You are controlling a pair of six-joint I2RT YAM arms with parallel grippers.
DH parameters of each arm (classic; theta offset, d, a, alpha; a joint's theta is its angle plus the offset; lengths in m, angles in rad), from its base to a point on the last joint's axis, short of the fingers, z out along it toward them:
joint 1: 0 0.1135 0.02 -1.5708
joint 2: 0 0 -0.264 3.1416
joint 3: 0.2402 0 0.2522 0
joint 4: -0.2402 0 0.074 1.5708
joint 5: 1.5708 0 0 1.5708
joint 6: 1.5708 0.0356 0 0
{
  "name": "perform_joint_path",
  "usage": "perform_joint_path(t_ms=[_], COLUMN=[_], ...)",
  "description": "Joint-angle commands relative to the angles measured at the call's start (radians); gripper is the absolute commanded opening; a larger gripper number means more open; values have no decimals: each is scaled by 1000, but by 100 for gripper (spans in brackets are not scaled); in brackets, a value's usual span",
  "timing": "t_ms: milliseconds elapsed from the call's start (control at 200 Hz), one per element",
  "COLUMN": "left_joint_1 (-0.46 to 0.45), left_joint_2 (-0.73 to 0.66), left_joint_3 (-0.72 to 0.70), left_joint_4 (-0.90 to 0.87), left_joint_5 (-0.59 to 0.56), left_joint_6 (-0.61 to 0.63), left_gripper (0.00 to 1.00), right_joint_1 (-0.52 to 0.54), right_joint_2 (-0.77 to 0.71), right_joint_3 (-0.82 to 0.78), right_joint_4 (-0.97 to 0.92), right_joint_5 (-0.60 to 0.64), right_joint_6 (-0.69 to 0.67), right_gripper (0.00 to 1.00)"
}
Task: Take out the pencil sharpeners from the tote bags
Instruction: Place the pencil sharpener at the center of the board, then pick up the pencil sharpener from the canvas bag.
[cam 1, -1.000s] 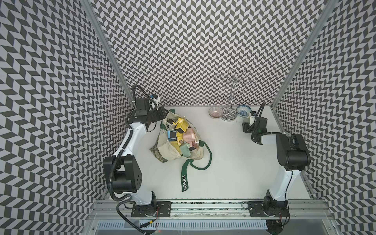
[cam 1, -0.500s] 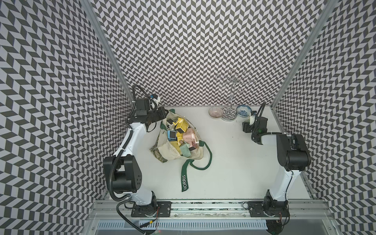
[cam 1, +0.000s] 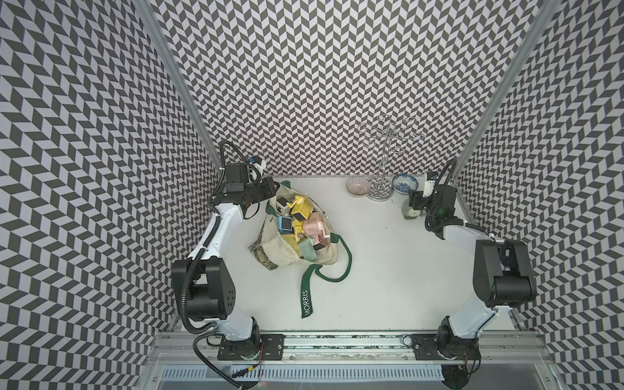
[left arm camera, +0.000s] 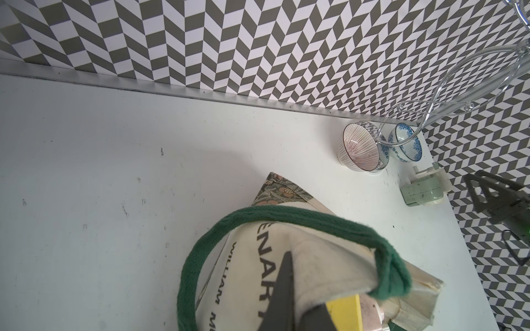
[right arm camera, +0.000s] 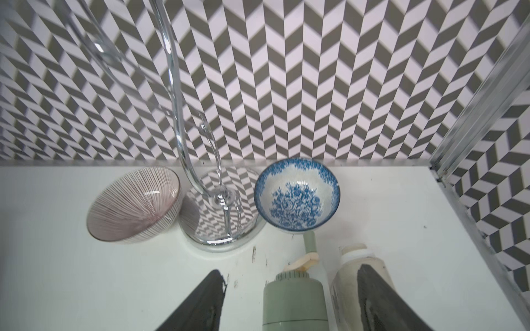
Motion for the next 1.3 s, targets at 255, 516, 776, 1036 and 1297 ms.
perform_joint_path(t_ms=[255, 516, 776, 1036, 1297], left_joint_1=[21, 21, 20, 20, 39], left_joint_2=[-69, -67, -59, -58, -50], left_joint_3=[39, 34, 30, 21, 18], left_joint_4=[122, 130, 136, 148, 164], left_joint_5=[49, 60, 64, 77, 115], left_joint_6=[-10, -21, -30, -39, -81], left_gripper=[0, 0, 0, 0, 0], right_joint_1=[18, 387, 721, 820, 820], right_joint_2=[-344, -372, -263, -60, 57], right_joint_3=[-123, -7, 25, 145, 247], right_joint_4=[137, -74, -80, -162, -342], right_joint_5=[-260, -379, -444, -425, -292], right_joint_6=[394, 116, -96, -145, -410], right_gripper=[71, 70, 67, 51, 49])
